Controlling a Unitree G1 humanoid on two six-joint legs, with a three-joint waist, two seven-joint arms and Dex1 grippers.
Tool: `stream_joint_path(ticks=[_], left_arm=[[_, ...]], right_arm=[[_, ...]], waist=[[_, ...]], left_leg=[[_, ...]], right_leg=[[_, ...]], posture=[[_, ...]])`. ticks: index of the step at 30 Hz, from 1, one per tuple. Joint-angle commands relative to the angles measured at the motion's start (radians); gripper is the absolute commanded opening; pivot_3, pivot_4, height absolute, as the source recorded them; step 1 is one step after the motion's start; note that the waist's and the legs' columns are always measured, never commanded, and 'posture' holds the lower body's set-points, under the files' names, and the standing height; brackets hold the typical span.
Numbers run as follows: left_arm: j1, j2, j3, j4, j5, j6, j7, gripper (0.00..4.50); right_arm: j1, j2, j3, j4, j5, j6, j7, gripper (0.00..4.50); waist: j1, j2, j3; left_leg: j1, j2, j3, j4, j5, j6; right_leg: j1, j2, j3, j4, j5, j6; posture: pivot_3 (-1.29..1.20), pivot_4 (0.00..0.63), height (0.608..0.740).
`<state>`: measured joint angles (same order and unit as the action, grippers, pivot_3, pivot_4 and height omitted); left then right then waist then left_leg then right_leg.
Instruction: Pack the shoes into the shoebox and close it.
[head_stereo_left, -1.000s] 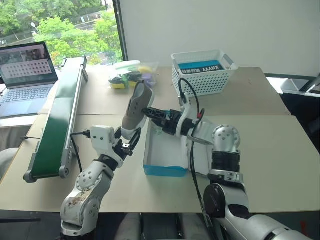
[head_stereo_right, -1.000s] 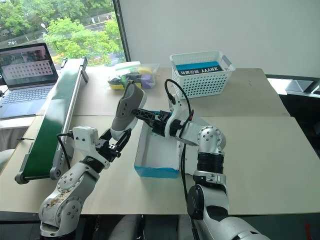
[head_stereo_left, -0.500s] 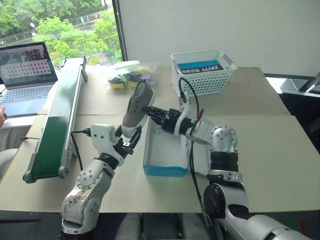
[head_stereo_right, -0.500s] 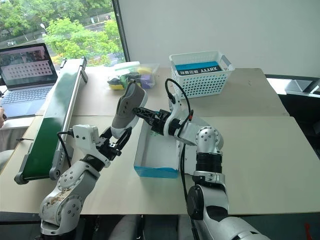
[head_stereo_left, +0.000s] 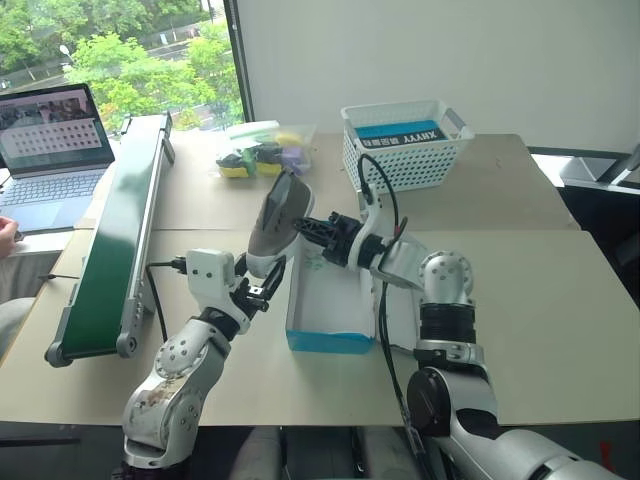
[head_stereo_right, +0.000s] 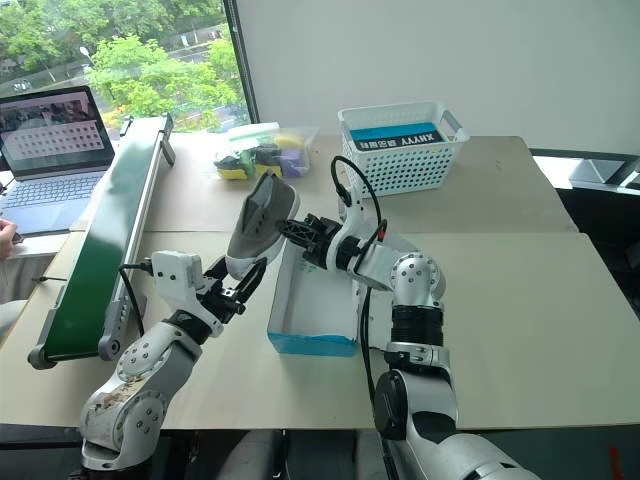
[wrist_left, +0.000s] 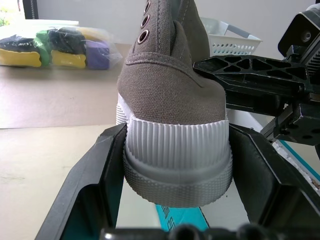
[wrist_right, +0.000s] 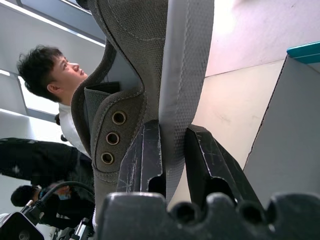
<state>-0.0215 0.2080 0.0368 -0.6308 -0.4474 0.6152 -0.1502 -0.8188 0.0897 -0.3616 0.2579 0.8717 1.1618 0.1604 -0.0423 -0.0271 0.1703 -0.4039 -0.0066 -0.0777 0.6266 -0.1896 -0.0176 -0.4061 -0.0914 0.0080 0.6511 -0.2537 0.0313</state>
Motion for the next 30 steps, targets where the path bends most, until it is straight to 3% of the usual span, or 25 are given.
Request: stream_joint_path(ticks=[1, 4, 6, 9, 14, 18, 21, 24, 30], left_arm=[[-0.012, 0.005, -0.047, -0.056, 0.004, -0.019, -0.027, 2.8], [-0.013, 0.011, -0.05, -0.039, 0.032, -0.027, -0.024, 2.8], [-0.018, 0.006, -0.042, -0.026, 0.037, -0.031, -0.019, 3.63], [-0.027, 0.026, -0.067, -0.013, 0.064, -0.025, -0.034, 4.47], [-0.032, 0.02, -0.072, -0.004, 0.052, -0.032, -0.055, 4.47], [-0.032, 0.025, -0.073, -0.002, 0.039, -0.029, -0.087, 4.47], [-0.004, 0.095, -0.06, -0.027, 0.037, -0.027, -0.157, 4.47], [0.038, 0.196, -0.018, -0.046, 0.026, -0.028, -0.24, 4.47], [0.077, 0.325, 0.122, -0.01, -0.037, -0.022, -0.35, 4.47]], right_arm=[[-0.032, 0.053, -0.024, -0.003, 0.057, -0.014, -0.022, 0.22], [-0.04, 0.058, -0.047, -0.001, 0.095, -0.019, -0.038, 0.22], [-0.046, 0.062, -0.063, 0.001, 0.119, -0.035, -0.06, 0.22], [-0.064, 0.062, -0.094, -0.005, 0.161, -0.065, -0.094, 0.22], [-0.099, 0.04, -0.144, 0.005, 0.177, -0.181, -0.174, 0.22], [-0.128, -0.045, -0.138, 0.012, 0.115, -0.247, -0.196, 0.22], [-0.157, -0.224, -0.03, -0.058, 0.08, -0.074, -0.147, 0.22], [-0.18, -0.346, -0.038, -0.091, 0.133, 0.105, -0.192, 0.22], [-0.184, -0.336, -0.168, -0.149, 0.208, 0.423, -0.371, 0.22]], waist=[[0.0, 0.0, 0.0], [0.0, 0.0, 0.0], [0.001, 0.0, 0.0], [0.001, 0.0, 0.0], [0.0, 0.001, 0.0], [-0.001, 0.001, 0.001], [0.004, 0.002, 0.002], [0.007, 0.005, 0.004], [-0.005, 0.006, 0.005]], left_leg=[[0.0, 0.0, 0.0, 0.0, 0.0, 0.0], [0.0, 0.0, 0.0, 0.0, 0.0, 0.0], [0.0, 0.001, 0.0, 0.0, 0.0, 0.0], [0.0, 0.001, 0.0, 0.0, 0.0, 0.0], [-0.001, 0.001, 0.001, 0.0, 0.0, 0.0], [0.0, 0.003, 0.001, 0.0, 0.0, 0.0], [-0.001, 0.002, 0.002, 0.0, 0.0, 0.0], [-0.003, 0.002, 0.001, 0.0, 0.0, 0.0], [-0.002, 0.005, 0.003, -0.001, -0.001, 0.002]], right_leg=[[0.0, 0.0, 0.0, 0.0, 0.0, 0.0], [0.0, 0.0, 0.0, -0.001, 0.0, 0.0], [0.0, 0.001, 0.0, -0.001, 0.0, 0.0], [0.0, 0.001, 0.0, -0.001, 0.0, 0.0], [0.0, 0.001, 0.0, -0.002, 0.001, 0.0], [0.0, 0.002, 0.0, -0.002, 0.001, -0.001], [0.0, 0.002, 0.0, -0.003, 0.001, -0.001], [-0.001, 0.002, 0.0, -0.003, 0.001, -0.001], [-0.002, 0.004, 0.003, -0.003, 0.002, -0.003]], posture=[[0.0, 0.15, 0.739], [0.0, 0.15, 0.739], [0.0, 0.15, 0.739], [0.0, 0.15, 0.739], [0.0, 0.15, 0.739], [0.0, 0.15, 0.739], [0.0, 0.15, 0.739], [0.0, 0.15, 0.739], [0.0, 0.15, 0.739]])
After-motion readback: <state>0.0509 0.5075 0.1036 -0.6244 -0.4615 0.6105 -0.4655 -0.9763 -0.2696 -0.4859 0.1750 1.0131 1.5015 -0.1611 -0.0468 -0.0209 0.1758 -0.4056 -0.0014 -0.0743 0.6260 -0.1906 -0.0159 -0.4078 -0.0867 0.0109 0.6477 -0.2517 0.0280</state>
